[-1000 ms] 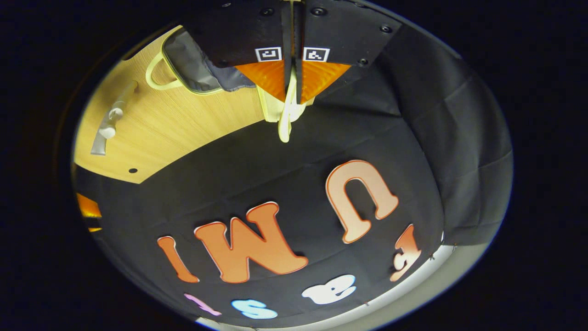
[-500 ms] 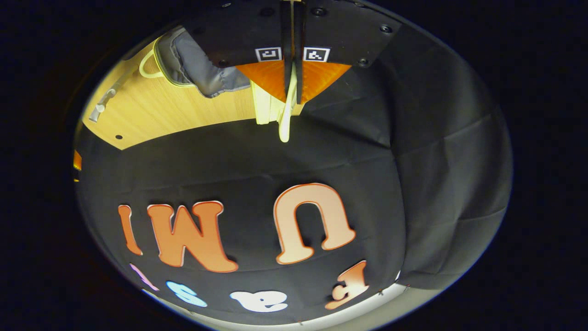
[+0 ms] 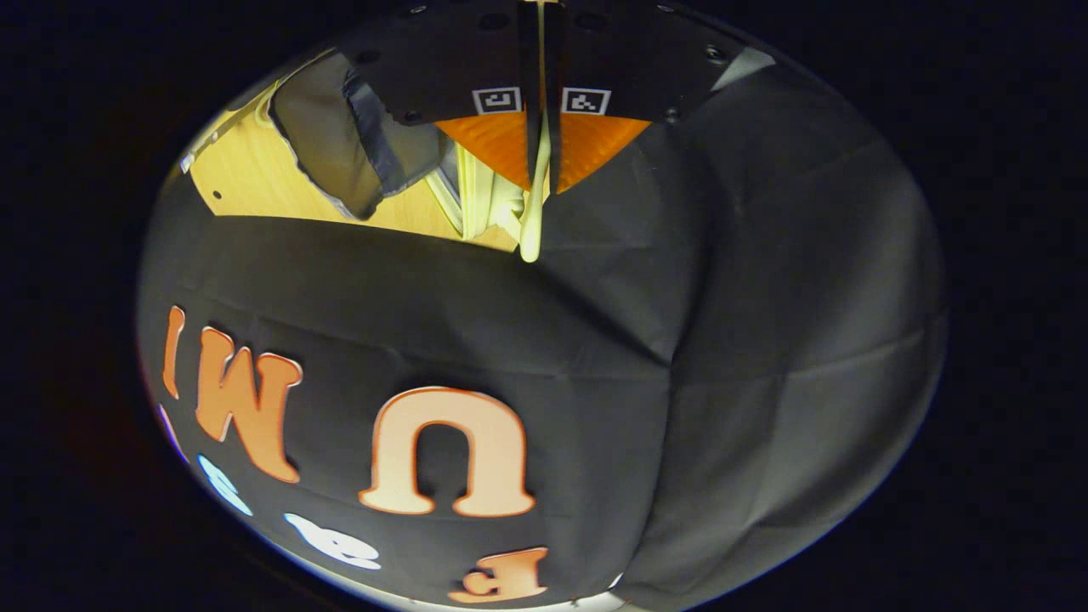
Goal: First open the suitcase, pack the skin care products into it, and then close the suitcase.
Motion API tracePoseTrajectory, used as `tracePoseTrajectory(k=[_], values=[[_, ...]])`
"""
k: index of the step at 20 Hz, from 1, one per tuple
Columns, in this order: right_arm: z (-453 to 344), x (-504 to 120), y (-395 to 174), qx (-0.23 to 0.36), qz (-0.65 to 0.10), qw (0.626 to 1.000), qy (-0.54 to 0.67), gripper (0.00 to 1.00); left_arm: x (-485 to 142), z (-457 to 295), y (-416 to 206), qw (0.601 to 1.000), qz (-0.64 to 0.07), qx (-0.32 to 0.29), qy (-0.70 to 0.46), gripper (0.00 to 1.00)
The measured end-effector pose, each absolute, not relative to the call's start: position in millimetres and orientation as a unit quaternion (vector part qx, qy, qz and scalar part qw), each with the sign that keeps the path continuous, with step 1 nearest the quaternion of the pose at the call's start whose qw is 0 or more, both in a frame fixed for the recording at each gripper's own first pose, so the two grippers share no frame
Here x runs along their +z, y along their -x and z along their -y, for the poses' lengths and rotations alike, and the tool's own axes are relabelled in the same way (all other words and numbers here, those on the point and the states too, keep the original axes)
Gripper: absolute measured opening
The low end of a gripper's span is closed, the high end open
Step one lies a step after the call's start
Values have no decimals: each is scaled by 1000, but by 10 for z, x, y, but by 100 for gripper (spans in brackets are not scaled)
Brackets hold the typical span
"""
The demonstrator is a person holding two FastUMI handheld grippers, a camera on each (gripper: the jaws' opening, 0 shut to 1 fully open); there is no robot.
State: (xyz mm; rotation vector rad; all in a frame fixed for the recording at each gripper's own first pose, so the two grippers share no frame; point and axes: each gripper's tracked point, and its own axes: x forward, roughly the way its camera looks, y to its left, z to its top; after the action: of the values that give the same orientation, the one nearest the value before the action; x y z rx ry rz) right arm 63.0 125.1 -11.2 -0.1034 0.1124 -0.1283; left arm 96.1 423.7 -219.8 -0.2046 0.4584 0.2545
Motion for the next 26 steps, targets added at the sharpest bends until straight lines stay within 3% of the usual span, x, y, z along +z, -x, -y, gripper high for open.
tracePoseTrajectory(k=[8,12,14,15,16,17,20,21,24,26], values=[[-1397,-123,-743,-60,-65,994,60,96,-3472,-4953,-807,914,-326,170,169,3],[-1376,-141,-773,-64,-70,994,59,96,-3719,-4977,-712,898,-354,186,185,4],[-1335,-161,-775,-68,-72,993,60,96,-3776,-5043,-635,888,-372,207,174,14],[-1313,-172,-775,-70,-74,993,60,96,-3793,-5092,-655,887,-374,215,164,13],[-1296,-176,-771,-72,-75,993,60,96,-3738,-5051,-698,890,-370,213,163,21],[-1273,-189,-780,-74,-75,993,59,96,-3655,-4995,-756,894,-360,206,167,21],[-1174,-231,-762,-81,-77,992,53,96,-3317,-4939,-822,914,-325,201,138,68],[-1150,-250,-752,-80,-79,992,49,96,-3191,-4885,-858,921,-314,192,126,69],[-1040,-270,-740,-77,-75,993,49,96,-2732,-4636,-896,940,-280,175,87,86],[-932,-260,-712,-76,-69,994,48,96,-2391,-4458,-902,951,-254,164,65,93]])
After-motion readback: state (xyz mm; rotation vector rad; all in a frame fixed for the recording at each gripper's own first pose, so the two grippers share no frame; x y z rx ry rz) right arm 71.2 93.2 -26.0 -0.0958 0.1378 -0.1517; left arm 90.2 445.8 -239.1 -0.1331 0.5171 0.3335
